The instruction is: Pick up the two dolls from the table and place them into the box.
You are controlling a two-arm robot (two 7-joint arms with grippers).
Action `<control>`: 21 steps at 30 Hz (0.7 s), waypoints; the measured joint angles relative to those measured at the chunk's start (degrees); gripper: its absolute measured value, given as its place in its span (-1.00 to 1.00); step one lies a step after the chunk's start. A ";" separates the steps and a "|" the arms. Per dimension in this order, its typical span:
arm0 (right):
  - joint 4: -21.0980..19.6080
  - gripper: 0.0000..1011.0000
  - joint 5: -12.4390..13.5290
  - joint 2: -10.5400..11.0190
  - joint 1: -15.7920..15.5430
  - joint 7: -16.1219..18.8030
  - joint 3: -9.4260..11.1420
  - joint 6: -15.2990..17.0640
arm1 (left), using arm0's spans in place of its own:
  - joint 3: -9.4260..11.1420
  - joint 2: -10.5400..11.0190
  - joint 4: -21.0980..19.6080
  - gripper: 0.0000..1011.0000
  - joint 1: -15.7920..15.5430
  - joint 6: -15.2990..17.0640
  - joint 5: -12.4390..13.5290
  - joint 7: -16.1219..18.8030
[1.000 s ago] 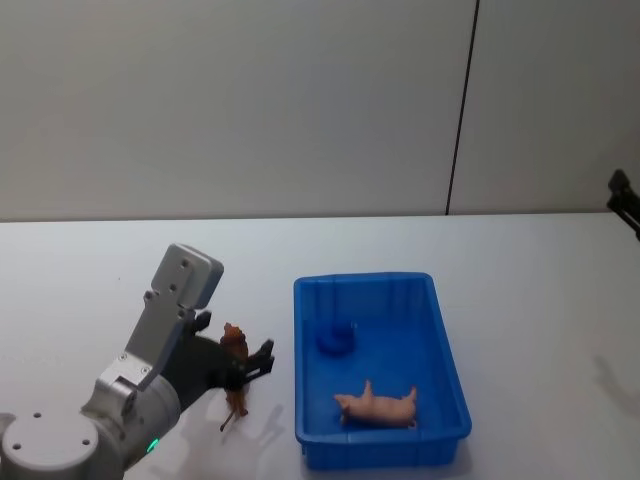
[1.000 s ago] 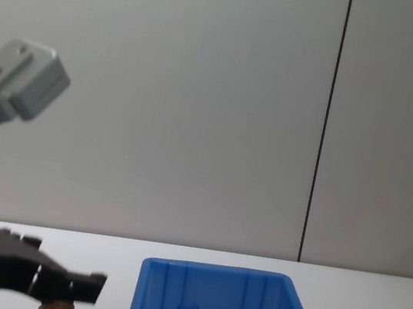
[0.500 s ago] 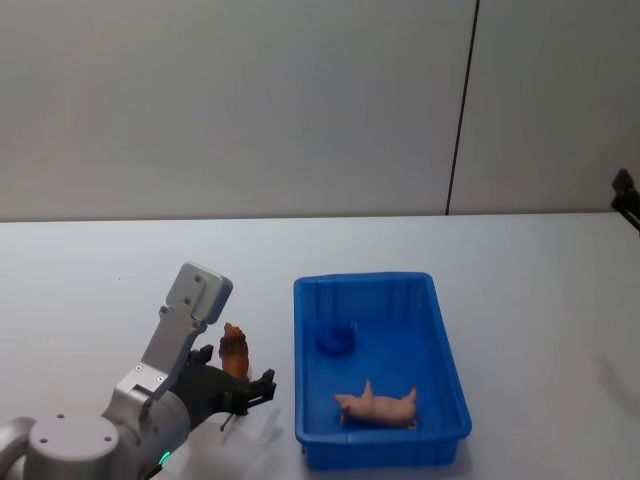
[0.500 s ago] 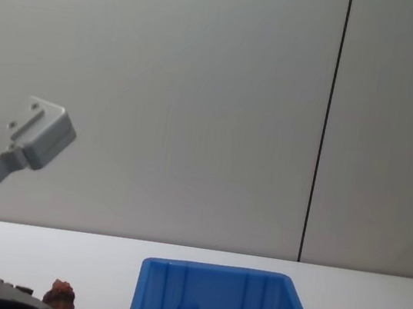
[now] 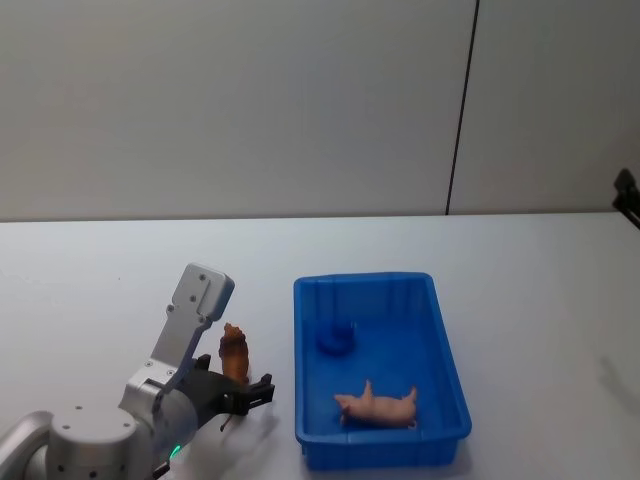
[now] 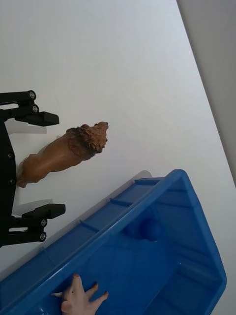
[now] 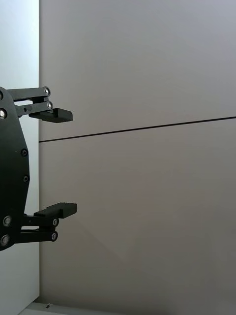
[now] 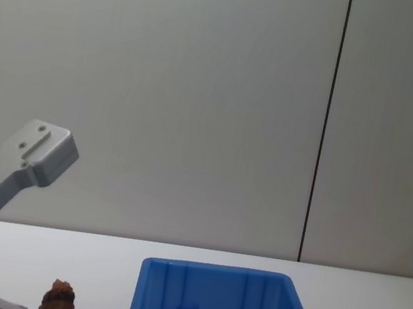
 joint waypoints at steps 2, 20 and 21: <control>0.00 0.98 0.00 0.00 -0.01 -0.02 0.00 0.00 | -0.03 -0.32 0.38 0.98 -0.25 0.32 -0.02 0.26; 0.00 0.98 0.00 0.00 -0.03 -0.06 0.00 0.00 | -0.18 -2.13 2.67 0.39 -1.70 1.90 -0.16 1.54; 0.00 0.98 0.00 0.00 -0.04 -0.05 0.00 0.00 | -0.19 -2.16 2.70 0.27 -1.73 1.94 -0.17 1.57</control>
